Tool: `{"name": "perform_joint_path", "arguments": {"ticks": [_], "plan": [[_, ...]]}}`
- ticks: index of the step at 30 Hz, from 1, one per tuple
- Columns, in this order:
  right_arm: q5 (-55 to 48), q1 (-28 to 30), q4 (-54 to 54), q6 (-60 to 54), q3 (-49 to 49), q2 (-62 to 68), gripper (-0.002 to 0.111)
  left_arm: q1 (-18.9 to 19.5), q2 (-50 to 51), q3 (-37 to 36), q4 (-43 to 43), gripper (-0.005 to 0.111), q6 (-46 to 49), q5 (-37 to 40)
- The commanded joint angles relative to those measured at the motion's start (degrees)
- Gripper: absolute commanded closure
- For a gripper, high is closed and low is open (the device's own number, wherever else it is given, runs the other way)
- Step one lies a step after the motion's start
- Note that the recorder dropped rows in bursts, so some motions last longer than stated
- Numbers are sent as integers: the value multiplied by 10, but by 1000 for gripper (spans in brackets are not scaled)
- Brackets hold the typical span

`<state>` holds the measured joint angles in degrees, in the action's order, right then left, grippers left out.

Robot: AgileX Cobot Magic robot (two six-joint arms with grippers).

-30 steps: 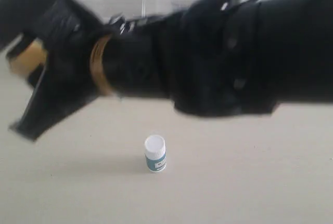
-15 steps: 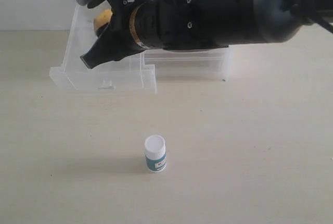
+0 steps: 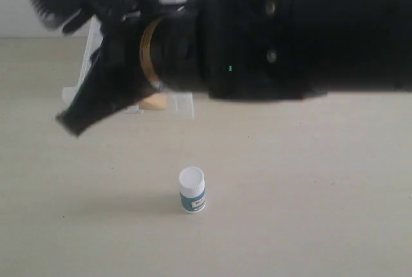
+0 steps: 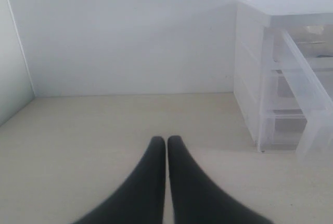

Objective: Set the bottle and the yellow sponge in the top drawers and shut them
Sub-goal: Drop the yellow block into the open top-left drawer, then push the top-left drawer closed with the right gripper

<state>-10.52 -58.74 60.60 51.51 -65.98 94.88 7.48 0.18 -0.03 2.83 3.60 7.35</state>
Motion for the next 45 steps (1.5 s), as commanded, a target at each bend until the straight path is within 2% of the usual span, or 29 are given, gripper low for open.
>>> {"name": "perform_joint_path", "arguments": {"ticks": [1, 8, 13, 20, 23, 25, 30, 33, 45], "plan": [[-18, -27, 5, -25, 44, 12, 106, 2, -2, 0, 2, 103, -1, 0], [-99, -22, 104, 6, 17, 59, 106, 2, -2, 0, 2, 103, -1, -1], [-109, 3, 107, 9, -16, 79, 106, 2, -2, 0, 2, 103, -1, -1], [-140, 11, 127, 3, -57, 78, 106, 2, -2, 0, 2, 103, -1, -1], [-142, 16, 110, 3, -62, 76, 106, 2, -2, 0, 2, 103, -1, -1], [-138, 12, 46, -1, -61, 68, 106, 2, -2, 0, 2, 103, -1, -1], [-97, -40, -97, -202, -36, 60, 106, 2, -2, 0, 2, 103, -1, -1], [-87, -46, -91, -221, -27, 87, 106, 2, -2, 0, 2, 103, -1, -1], [-110, 39, -71, -200, -122, 125, 106, 2, -2, 0, 2, 103, -1, 0]]}}
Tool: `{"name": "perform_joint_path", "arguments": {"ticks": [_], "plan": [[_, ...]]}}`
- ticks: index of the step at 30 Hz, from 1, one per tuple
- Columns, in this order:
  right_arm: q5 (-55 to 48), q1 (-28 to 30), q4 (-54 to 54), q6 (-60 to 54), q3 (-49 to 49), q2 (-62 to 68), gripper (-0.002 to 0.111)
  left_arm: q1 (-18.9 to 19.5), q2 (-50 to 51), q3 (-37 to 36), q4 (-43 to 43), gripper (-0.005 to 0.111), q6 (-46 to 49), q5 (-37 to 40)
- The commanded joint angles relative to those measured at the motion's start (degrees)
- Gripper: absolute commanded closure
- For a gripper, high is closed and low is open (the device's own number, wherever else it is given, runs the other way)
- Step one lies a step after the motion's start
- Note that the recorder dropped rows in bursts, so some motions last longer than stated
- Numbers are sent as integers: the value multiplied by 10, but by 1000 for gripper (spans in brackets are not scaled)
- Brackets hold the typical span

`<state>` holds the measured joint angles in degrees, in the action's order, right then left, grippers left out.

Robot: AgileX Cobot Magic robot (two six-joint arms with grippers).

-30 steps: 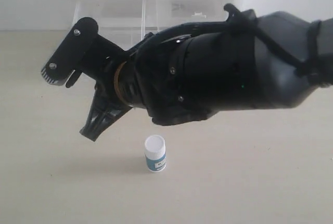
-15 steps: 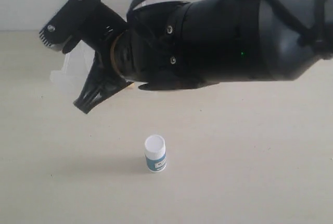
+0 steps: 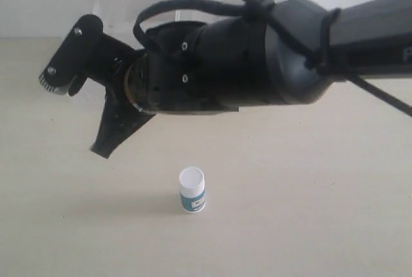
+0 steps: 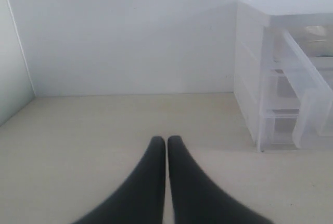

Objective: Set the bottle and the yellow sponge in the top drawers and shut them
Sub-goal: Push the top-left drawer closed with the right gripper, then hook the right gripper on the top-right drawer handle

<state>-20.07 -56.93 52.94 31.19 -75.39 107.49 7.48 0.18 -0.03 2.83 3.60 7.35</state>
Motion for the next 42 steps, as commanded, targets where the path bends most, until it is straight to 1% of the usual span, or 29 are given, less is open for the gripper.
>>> {"name": "perform_joint_path", "arguments": {"ticks": [1, 7, 15, 18, 21, 23, 26, 27, 29, 32, 33, 35, 36, 37, 38, 39, 40, 42], "plan": [[-16, 26, 6, 2, -33, -2, 106, 2, -2, 0, 2, 103, -1, 0], [6, 60, 8, 2, -69, 12, 106, 2, -2, 0, 2, 103, -1, 0], [18, 111, 10, 2, -159, 87, 106, 2, -2, 0, 2, 103, -1, 0], [18, 133, 10, 35, -197, 112, 106, 2, -2, 0, 2, 103, -1, 0], [15, 153, 5, 118, -221, 120, 106, 2, -2, 0, 2, 103, -1, 0], [2, 158, -6, 168, -221, 113, 106, 2, -2, 0, 2, 103, -1, 0], [-37, 158, -15, 148, -211, 88, 106, 2, -2, 0, 2, 103, -1, 0], [-45, 158, -25, 136, -197, 72, 109, 2, -2, 0, 2, 103, -1, 0], [-35, 159, -17, 131, -146, 31, 109, 2, -2, 0, 2, 103, -1, 0], [74, 195, 10, 183, -37, -59, 109, 2, -2, 0, 2, 103, -1, 0], [145, 221, 17, 226, 8, -89, 109, 2, -2, 0, 2, 103, -1, 0], [325, 295, 9, 293, 89, -127, 109, 2, -2, 0, 2, 103, -1, 0], [436, 337, -22, 318, 130, -136, 109, 2, -2, 0, 2, 103, -1, 0], [541, 374, -72, 330, 170, -136, 109, 2, -2, 0, 2, 103, -1, 0], [674, 414, -165, 360, 239, -125, 109, 2, -2, 0, 2, 103, -1, 0], [712, 424, -190, 363, 263, -116, 109, 2, -2, 0, 2, 103, -1, 0], [728, 427, -206, 370, 277, -108, 109, 2, -2, 0, 2, 103, -1, 0], [718, 427, -222, 406, 288, -91, 105, 2, -2, 0, 2, 103, -1, 0]]}}
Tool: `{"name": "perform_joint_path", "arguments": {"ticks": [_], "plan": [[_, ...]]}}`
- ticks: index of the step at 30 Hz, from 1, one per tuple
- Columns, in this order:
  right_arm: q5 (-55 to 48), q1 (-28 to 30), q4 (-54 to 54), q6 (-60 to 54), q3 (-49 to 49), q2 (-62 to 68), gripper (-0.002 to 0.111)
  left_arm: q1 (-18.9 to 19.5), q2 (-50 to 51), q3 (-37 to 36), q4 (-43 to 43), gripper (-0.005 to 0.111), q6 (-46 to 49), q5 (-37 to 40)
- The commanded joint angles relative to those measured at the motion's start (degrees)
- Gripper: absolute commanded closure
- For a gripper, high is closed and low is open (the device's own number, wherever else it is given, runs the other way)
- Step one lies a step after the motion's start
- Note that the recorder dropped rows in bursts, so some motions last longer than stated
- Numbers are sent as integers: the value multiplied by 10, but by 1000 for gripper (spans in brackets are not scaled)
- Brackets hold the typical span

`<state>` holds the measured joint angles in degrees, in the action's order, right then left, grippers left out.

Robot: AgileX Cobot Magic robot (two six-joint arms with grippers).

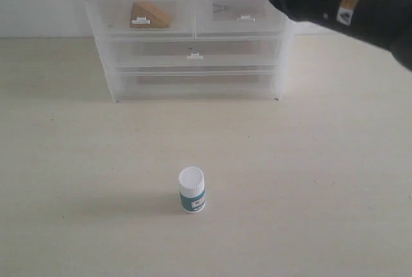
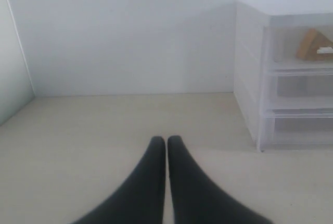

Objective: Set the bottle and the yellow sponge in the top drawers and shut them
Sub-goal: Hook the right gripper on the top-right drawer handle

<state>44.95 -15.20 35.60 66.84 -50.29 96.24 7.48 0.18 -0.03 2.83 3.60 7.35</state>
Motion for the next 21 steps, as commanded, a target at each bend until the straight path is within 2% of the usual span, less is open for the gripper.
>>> {"name": "perform_joint_path", "arguments": {"ticks": [1, 5, 6, 8, 13, 18, 19, 21], "plan": [[66, 8, -48, 61, 37, 29, 101, 2, -2, 0, 2, 103, -1, 0], [93, 7, -62, 172, 36, 64, 77, 2, -2, 0, 2, 103, -1, 0], [96, 7, -65, 233, 34, 80, 67, 2, -2, 0, 2, 103, -1, 0], [104, 5, -65, 288, 24, 111, 61, 2, -2, 0, 2, 103, -1, 0], [125, -7, -69, 306, -27, 165, 61, 2, -2, 0, 2, 103, -1, 0], [116, -7, -137, 301, -65, 198, 61, 2, -2, 0, 2, 103, -1, 0], [117, -7, -143, 301, -65, 202, 66, 2, -2, 0, 2, 103, -1, 0], [136, -7, -139, 302, -64, 203, 90, 2, -2, 0, 2, 103, -1, 0]]}}
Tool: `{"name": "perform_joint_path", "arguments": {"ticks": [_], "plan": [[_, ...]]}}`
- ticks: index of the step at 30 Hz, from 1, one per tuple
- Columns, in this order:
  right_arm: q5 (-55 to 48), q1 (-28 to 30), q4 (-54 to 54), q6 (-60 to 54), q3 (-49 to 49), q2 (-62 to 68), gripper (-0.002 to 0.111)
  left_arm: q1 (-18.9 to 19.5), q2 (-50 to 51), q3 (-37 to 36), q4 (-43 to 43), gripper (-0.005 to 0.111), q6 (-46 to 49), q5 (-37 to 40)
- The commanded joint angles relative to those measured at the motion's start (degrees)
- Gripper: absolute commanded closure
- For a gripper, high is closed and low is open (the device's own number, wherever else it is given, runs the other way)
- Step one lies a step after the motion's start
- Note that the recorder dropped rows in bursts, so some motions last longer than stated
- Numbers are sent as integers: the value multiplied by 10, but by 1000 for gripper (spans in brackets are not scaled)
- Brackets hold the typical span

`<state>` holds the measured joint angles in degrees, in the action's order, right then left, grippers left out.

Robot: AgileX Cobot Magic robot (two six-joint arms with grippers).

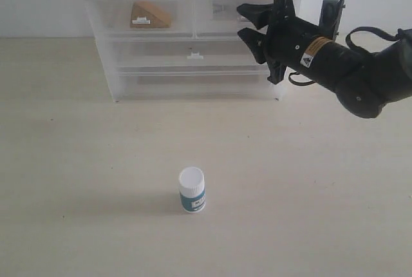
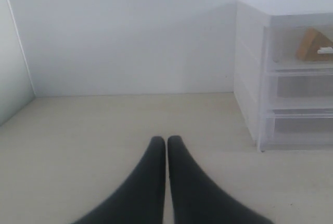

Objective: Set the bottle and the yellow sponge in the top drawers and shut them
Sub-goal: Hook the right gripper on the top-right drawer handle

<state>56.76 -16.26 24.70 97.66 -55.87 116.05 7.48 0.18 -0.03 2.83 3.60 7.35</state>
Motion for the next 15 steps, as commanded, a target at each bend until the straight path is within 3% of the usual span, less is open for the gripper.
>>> {"name": "perform_joint_path", "arguments": {"ticks": [1, 2, 9, 12, 15], "plan": [[26, 3, -30, -6, -8, 5, 98, 2, -2, 0, 2, 103, -1, 0], [37, 3, -25, -3, -8, 5, 108, 2, -2, 0, 2, 103, -1, 0], [132, 3, 85, -4, 1, 5, 108, 2, -2, 0, 2, 103, -1, 0], [132, 1, 95, -2, 59, -14, 108, 2, -2, 0, 2, 103, -1, 0], [132, 1, 95, -79, 147, -58, 108, 2, -2, 0, 2, 103, -1, 0]]}}
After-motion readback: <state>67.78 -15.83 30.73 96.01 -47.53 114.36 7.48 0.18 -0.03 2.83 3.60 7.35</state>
